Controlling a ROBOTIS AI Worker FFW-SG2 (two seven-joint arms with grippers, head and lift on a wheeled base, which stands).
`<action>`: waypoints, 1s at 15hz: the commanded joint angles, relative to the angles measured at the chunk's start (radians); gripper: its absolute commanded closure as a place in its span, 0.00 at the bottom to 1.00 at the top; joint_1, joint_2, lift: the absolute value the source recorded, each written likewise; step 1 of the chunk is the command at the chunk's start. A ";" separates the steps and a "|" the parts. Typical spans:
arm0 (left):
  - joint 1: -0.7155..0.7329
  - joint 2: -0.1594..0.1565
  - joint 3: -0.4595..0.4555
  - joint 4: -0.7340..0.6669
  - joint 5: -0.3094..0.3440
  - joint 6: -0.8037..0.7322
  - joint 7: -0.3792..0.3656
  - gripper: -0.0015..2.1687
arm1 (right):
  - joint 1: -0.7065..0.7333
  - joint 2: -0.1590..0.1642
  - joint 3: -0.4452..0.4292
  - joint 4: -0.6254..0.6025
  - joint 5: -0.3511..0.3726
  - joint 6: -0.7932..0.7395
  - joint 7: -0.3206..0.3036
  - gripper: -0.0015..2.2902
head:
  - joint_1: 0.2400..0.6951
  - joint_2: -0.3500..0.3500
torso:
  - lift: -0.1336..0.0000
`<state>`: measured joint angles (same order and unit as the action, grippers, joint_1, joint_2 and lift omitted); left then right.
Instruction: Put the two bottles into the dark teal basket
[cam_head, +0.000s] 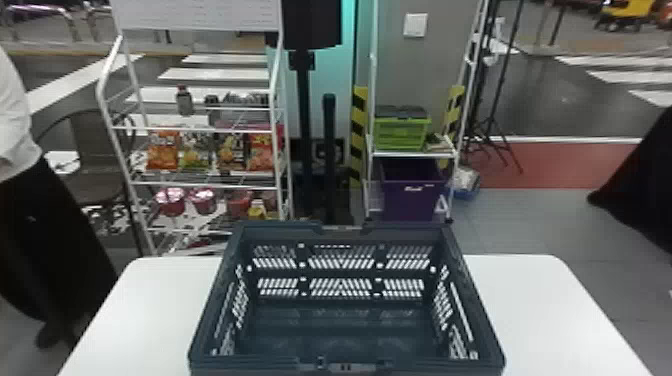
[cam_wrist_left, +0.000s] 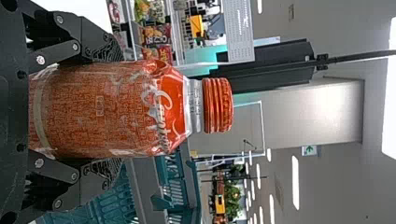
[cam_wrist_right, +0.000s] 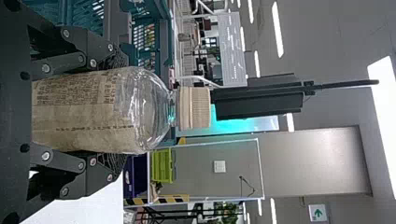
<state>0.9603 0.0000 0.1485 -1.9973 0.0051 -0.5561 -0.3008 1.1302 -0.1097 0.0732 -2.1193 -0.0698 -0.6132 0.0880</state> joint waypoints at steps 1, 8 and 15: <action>0.003 -0.003 -0.017 0.008 0.004 0.000 0.015 0.99 | 0.008 0.013 -0.006 0.004 0.001 -0.013 0.001 0.89 | 0.57 0.50 | 1.00; 0.001 -0.003 -0.036 0.022 0.019 0.000 0.040 0.99 | 0.014 0.019 -0.010 0.005 0.002 -0.032 0.001 0.89 | 0.57 0.50 | 1.00; 0.001 -0.003 -0.050 0.032 0.016 -0.003 0.040 0.99 | 0.000 0.024 -0.013 -0.114 -0.001 0.033 -0.001 0.89 | 0.57 0.50 | 1.00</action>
<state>0.9617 0.0000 0.1000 -1.9685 0.0214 -0.5581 -0.2608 1.1452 -0.0886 0.0602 -2.1947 -0.0693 -0.6200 0.0877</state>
